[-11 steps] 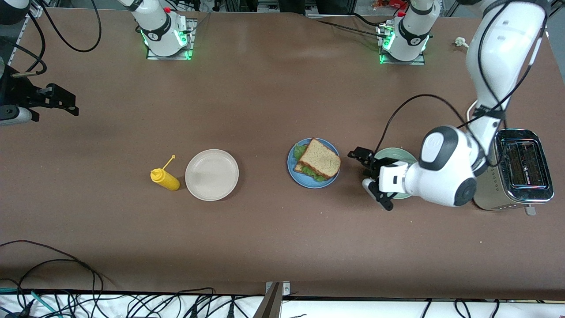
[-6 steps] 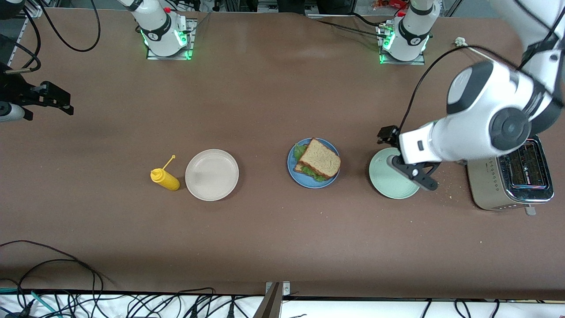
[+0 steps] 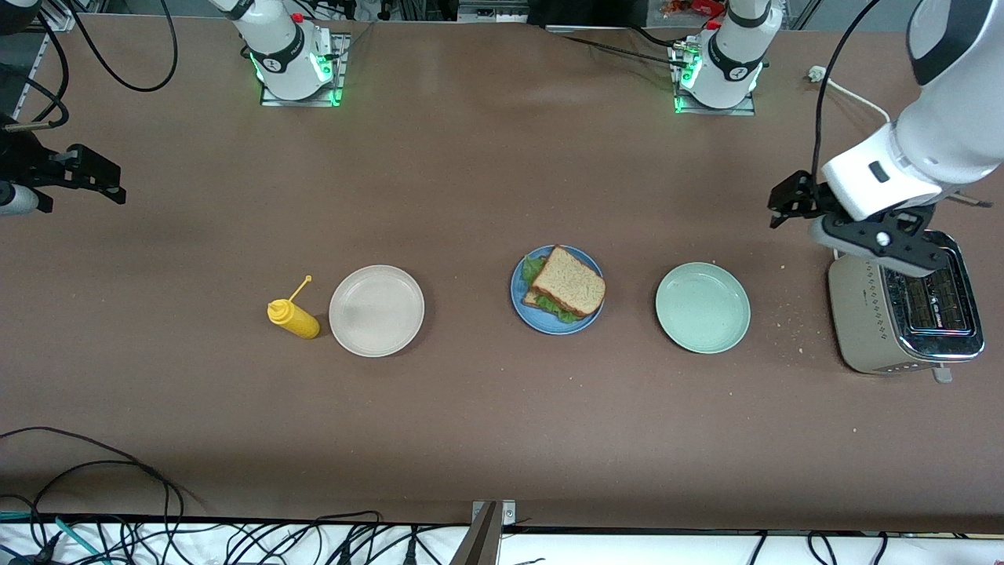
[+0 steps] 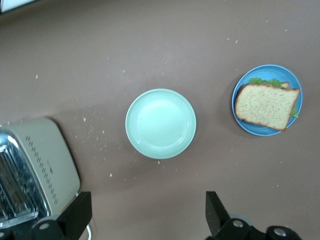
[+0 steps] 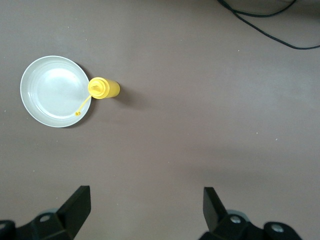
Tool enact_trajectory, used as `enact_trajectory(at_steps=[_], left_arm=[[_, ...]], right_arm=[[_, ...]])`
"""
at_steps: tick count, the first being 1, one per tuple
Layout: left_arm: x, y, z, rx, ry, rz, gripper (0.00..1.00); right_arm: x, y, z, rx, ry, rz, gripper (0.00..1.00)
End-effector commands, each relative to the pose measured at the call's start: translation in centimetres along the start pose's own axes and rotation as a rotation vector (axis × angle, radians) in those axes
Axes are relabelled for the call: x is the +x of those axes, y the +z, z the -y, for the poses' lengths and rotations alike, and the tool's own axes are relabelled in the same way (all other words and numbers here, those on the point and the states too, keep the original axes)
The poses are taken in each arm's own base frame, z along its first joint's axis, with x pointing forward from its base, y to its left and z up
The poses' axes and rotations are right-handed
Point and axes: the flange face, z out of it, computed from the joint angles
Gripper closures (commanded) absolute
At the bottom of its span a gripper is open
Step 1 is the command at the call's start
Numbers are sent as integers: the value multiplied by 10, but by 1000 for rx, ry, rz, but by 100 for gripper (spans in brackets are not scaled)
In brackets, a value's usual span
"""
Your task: Make sandwich in blue plate with both arms
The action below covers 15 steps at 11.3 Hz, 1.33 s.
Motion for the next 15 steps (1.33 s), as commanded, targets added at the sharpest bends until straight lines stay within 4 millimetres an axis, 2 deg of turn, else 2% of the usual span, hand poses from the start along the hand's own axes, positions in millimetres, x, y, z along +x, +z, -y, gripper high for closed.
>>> enact_trajectory(at_steps=[1,4,7,8,11,15], left_arm=[[-35,9,-11,5,-97,23,0],[-45,10,-7,8,-107,27,0],[-40,3,-9,7,-103,22,0],[-31,6,-5,0,-104,22,0],[-31,5,-4,-1,-106,25,0],[-33,7,2,-2,-112,39,0]], right_arm=[[-2,-5,-2,-3,27,1,0],[-2,-7,-2,83,44,-19,0],[-2,-8,-2,83,38,-19,0],[-2,-7,-2,81,38,-17,0],[-4,-10,-11,77,50,-25,0],[-2,-13,-5,33,35,-21,0]])
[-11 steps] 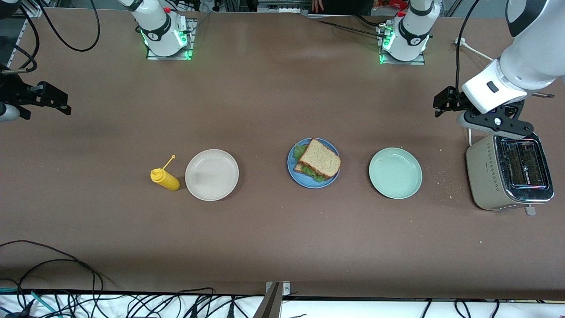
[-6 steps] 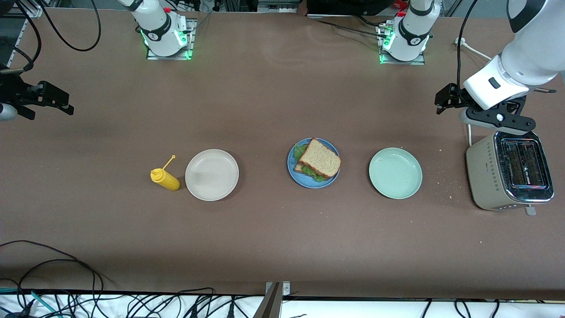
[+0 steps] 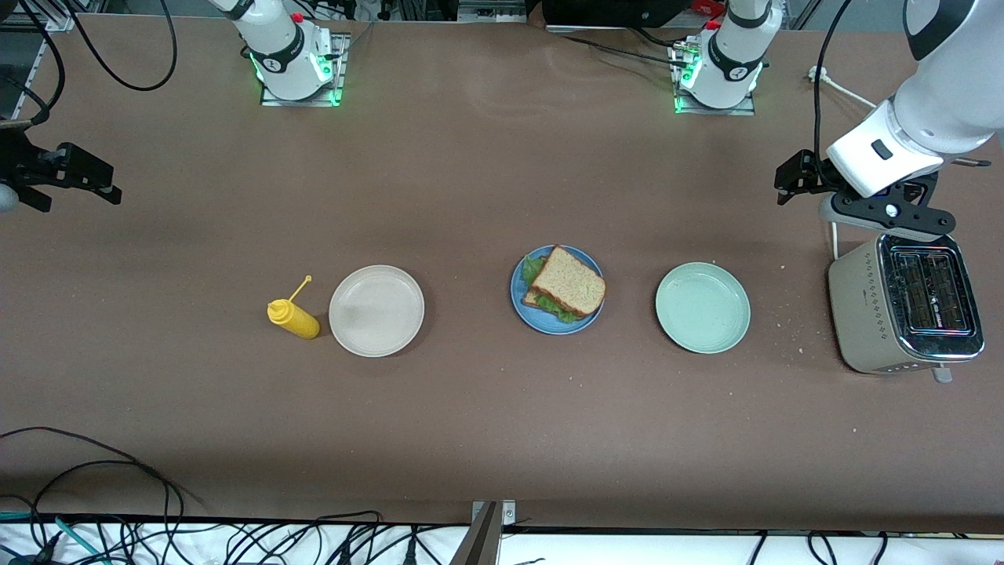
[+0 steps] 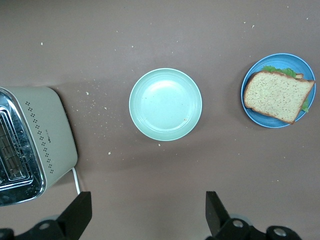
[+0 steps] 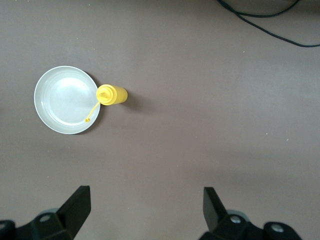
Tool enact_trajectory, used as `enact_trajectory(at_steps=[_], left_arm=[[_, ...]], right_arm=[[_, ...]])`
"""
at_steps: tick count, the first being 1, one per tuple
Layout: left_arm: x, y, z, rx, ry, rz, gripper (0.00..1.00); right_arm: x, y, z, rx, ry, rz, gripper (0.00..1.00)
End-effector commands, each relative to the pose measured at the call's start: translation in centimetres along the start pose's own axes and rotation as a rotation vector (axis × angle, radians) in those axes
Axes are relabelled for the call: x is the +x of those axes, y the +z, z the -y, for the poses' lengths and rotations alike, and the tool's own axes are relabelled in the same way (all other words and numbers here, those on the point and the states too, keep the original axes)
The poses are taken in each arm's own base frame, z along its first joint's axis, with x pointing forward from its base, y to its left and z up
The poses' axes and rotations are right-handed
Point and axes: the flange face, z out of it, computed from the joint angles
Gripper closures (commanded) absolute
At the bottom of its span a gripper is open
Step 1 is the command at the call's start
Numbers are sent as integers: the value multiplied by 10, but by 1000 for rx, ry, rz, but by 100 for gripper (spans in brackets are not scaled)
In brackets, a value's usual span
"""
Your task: Make sandwich in blue plate with both arms
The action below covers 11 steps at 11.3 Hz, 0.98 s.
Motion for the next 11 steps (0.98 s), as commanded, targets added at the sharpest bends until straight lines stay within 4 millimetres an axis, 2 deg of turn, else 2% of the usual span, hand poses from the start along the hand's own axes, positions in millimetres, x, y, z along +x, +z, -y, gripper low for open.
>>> enact_trajectory(at_steps=[1,4,11], left_arm=[[2,-3,3,-20,-13,2,0],[2,-3,3,-21,-12,1,0],[2,-3,2,-20,-12,1,0]], right_arm=[[-1,-7,2,-18,-5,2,0],[-2,-6,4,-36,64,14,0],[-2,-6,9,-45,58,17,0]])
